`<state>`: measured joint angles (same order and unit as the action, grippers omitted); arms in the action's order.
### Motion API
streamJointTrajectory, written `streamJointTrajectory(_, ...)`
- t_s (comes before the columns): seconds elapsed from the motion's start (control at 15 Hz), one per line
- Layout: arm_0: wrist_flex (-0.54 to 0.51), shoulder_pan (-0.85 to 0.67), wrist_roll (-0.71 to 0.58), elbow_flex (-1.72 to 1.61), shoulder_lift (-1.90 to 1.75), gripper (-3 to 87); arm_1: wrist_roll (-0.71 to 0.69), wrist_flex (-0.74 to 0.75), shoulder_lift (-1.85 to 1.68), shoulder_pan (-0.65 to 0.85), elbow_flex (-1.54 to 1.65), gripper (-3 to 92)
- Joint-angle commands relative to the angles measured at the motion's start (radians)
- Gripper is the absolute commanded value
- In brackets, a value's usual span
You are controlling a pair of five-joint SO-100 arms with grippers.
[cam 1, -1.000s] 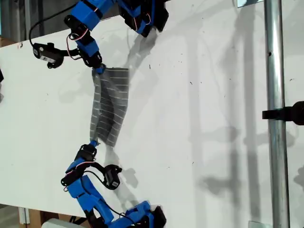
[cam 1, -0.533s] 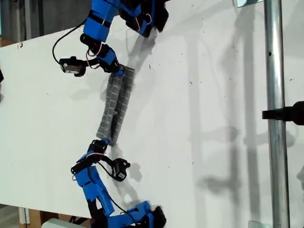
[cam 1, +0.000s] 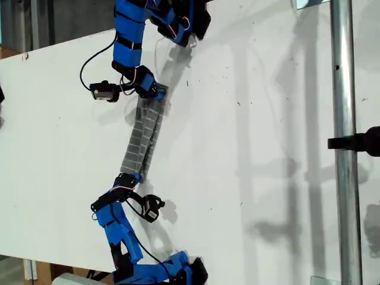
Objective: Grasp corners of a towel and fold twice.
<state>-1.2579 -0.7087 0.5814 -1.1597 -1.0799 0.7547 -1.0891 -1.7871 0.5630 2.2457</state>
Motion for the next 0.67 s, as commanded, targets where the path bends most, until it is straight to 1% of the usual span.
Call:
streamJointTrajectory(0.0,-0.081,-0.075,0.025,0.094,-0.012,20.9,-0.003,-0.025,0.06,0.055,-0.043,34.1)
streamJointTrajectory(0.07,-0.146,-0.075,0.031,0.123,-0.043,30.0,-0.003,-0.117,-0.008,0.043,-0.084,32.7)
streamJointTrajectory(0.13,-0.163,-0.066,0.025,0.097,-0.135,42.1,0.012,-0.224,-0.164,0.005,-0.126,28.7)
streamJointTrajectory(0.2,-0.158,-0.051,0.014,0.051,-0.253,48.2,0.034,-0.322,-0.36,0.002,-0.149,25.0)
streamJointTrajectory(0.33,-0.135,-0.051,0.028,-0.06,-0.472,48.1,0.052,-0.497,-0.676,0.086,-0.13,23.1)
streamJointTrajectory(0.4,-0.097,-0.046,0.012,-0.166,-0.598,48.1,0.078,-0.48,-0.765,0.032,-0.091,23.1)
streamJointTrajectory(0.47,-0.034,-0.035,0.011,-0.321,-0.739,46.6,0.133,-0.48,-0.746,-0.015,-0.071,23.1)
streamJointTrajectory(0.53,0.017,-0.025,0.029,-0.479,-0.873,43.0,0.181,-0.453,-0.739,-0.046,-0.026,23.1)
streamJointTrajectory(0.6,0.092,-0.006,0.041,-0.663,-1.017,40.5,0.236,-0.426,-0.747,-0.061,0.04,23.1)
